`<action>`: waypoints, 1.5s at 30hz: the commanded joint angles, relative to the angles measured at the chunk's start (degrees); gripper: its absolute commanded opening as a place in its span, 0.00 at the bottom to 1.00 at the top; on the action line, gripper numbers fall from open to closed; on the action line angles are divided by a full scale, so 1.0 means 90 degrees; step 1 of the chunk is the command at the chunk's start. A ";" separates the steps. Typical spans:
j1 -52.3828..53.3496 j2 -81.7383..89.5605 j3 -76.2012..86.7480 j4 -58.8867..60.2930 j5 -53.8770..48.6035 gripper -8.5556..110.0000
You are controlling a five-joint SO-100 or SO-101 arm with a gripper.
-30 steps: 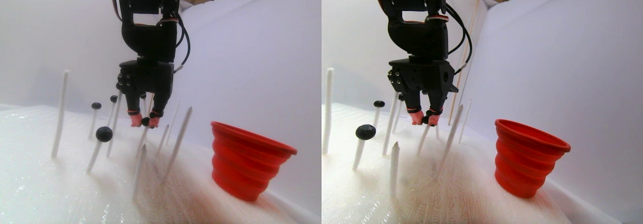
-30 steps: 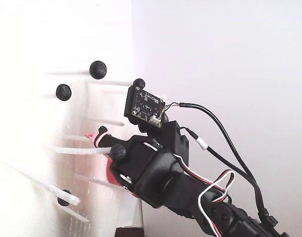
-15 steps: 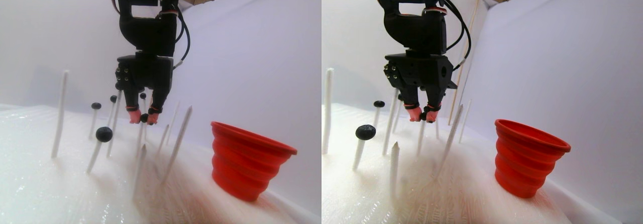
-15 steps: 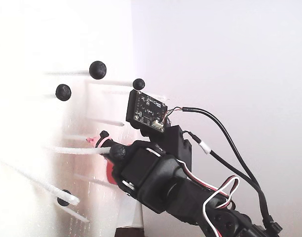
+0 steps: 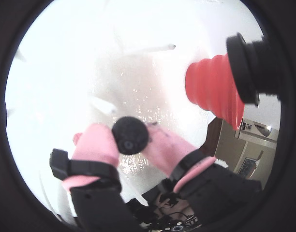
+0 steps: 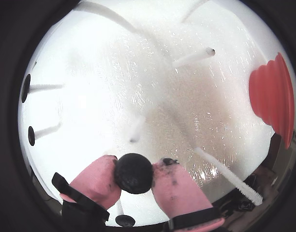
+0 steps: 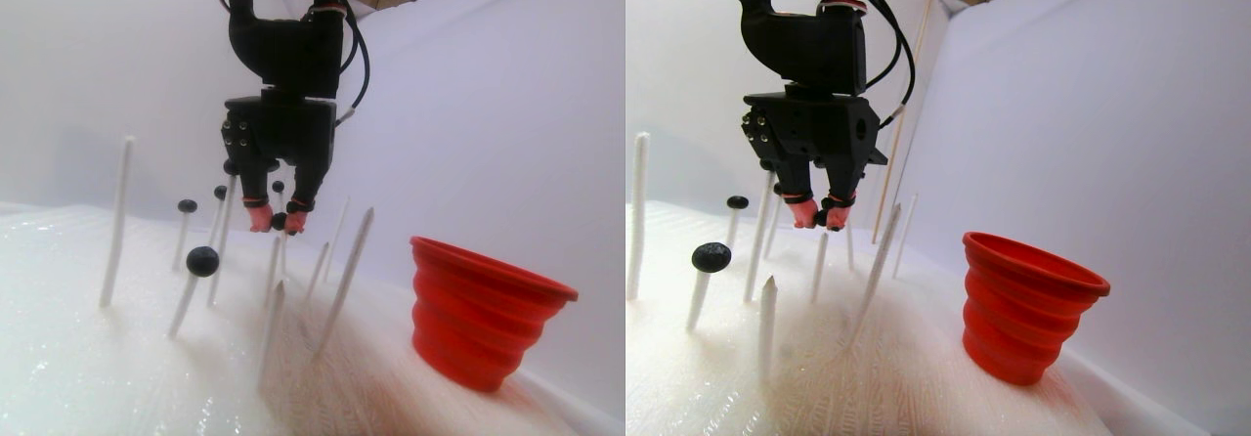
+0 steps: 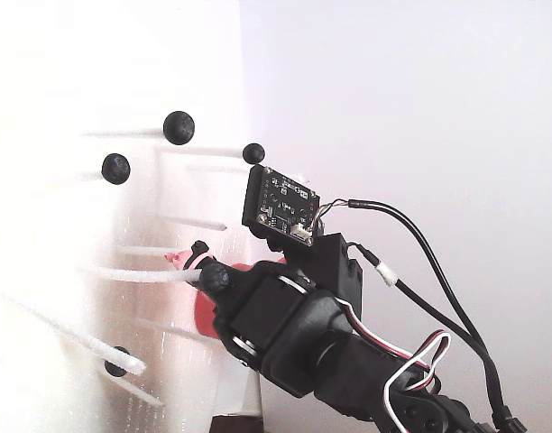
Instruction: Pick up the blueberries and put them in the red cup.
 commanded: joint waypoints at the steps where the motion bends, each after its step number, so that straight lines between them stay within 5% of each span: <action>1: 0.0293 0.0898 -0.0049 0.0078 -0.0117 0.15; 45: 0.2383 0.1865 -0.0234 0.0967 -0.0879 0.15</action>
